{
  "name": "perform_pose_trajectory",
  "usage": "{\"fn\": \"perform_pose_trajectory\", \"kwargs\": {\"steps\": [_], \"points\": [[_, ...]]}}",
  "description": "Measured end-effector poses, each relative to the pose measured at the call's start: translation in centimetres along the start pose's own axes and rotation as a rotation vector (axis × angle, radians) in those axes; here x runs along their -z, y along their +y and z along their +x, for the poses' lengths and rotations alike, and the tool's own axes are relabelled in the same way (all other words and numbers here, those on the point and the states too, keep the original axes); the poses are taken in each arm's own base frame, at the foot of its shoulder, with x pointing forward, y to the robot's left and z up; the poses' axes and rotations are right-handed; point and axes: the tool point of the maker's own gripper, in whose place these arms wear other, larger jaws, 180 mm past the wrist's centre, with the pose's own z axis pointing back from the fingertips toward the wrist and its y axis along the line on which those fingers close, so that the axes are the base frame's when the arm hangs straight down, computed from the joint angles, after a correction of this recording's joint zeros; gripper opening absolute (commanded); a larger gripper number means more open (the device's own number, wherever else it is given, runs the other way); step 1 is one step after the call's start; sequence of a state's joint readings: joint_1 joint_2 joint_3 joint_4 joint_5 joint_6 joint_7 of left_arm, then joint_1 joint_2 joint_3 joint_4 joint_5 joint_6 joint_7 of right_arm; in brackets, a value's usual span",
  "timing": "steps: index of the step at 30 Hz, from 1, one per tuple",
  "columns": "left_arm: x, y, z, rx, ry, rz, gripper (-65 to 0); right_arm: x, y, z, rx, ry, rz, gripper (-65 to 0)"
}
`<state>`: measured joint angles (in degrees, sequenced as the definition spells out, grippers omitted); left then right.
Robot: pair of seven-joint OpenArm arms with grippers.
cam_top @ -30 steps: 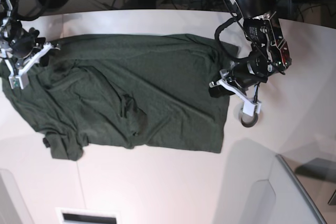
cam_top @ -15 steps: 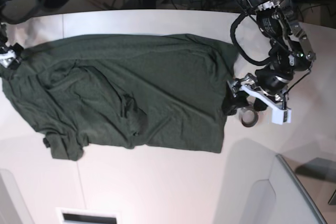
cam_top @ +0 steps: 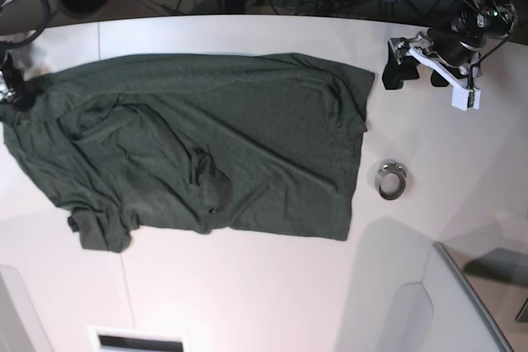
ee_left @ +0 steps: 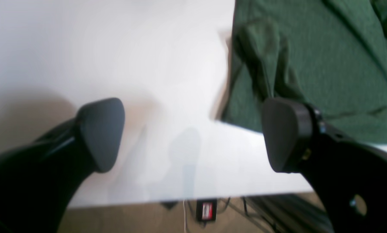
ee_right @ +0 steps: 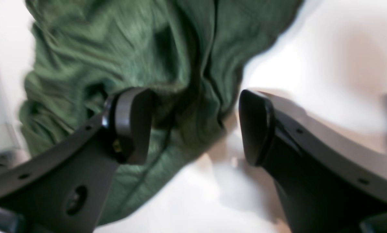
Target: Layout the t-shirt on the table in an organized manner, then fold the t-shirt properly
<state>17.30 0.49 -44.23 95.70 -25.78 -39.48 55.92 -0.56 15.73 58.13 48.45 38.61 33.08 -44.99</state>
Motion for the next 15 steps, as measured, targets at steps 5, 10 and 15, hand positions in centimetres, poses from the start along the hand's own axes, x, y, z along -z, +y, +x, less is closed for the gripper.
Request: {"fn": "perform_pose_trajectory", "kwargs": {"steps": [5, 10, 15], "points": [[-0.3, 0.4, -0.9, -0.003, 0.024, 0.008, -4.6, 1.1, 0.9, 0.8, 0.029, -0.006, 0.027, -25.2], [0.6, 0.4, -2.1, -0.044, 0.048, -0.011, -25.3, 1.7, 1.4, 0.7, 0.048, -0.013, 0.043, -25.4], [0.8, 0.2, -3.0, -0.064, 0.065, -0.018, -32.9, 2.3, 1.5, 0.9, 0.087, -0.052, 0.059, -36.8]]}}
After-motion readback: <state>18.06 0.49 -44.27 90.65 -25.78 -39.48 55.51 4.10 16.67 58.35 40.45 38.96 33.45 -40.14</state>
